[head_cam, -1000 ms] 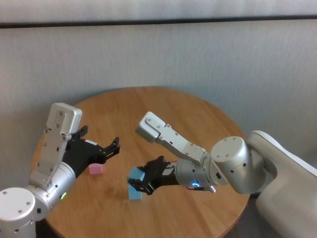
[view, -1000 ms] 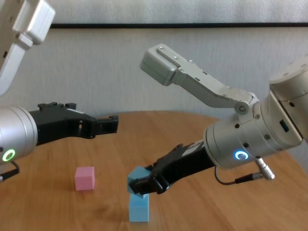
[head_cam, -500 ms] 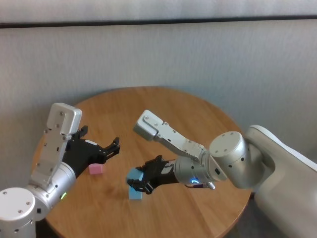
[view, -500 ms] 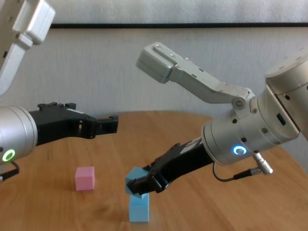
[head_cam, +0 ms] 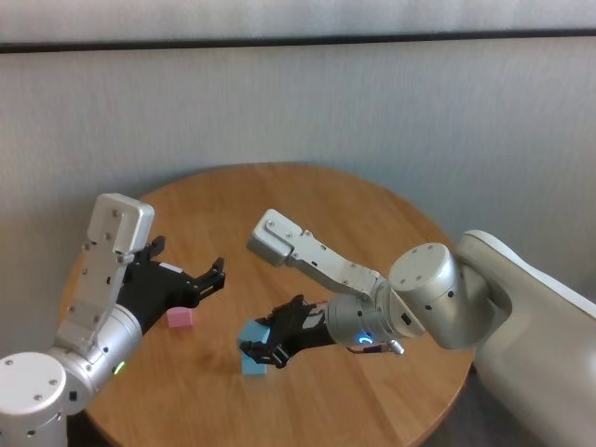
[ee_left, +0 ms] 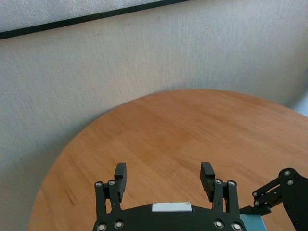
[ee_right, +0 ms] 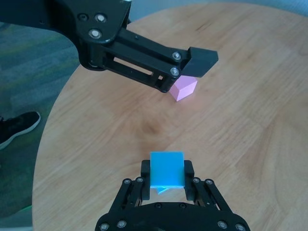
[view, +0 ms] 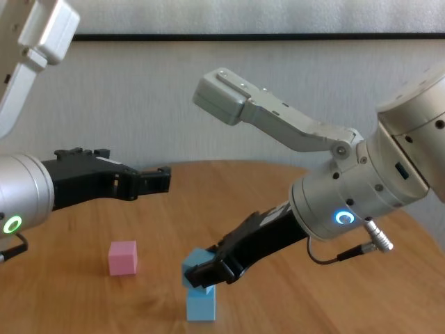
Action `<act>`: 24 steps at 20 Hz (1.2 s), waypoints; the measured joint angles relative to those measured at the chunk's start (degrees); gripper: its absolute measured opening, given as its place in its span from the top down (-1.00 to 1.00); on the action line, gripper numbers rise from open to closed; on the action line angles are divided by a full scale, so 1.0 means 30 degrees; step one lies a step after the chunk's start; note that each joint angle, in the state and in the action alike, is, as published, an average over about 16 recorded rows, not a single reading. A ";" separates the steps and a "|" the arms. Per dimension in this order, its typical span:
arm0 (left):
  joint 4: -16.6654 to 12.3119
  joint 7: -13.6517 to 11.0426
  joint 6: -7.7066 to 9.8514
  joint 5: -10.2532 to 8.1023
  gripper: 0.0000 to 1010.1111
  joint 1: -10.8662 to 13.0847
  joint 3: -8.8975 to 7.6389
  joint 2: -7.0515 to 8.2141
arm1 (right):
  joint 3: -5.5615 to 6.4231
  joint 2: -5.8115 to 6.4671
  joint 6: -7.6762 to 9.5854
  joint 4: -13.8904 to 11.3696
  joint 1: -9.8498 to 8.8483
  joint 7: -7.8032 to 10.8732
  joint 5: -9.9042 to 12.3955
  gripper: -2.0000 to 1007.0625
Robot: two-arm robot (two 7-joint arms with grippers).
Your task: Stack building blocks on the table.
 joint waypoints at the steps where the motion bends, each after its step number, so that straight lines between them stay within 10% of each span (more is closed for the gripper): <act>1: 0.0000 0.0000 0.0000 0.0000 -0.98 0.0000 0.0000 0.0000 | -0.0040 -0.0007 0.0018 0.0052 0.0048 0.0031 0.0012 0.26; 24: 0.0000 0.0000 0.0000 0.0000 -0.98 0.0001 0.0000 0.0000 | -0.0328 -0.0101 0.0064 0.0468 0.0449 0.0211 0.0113 -0.04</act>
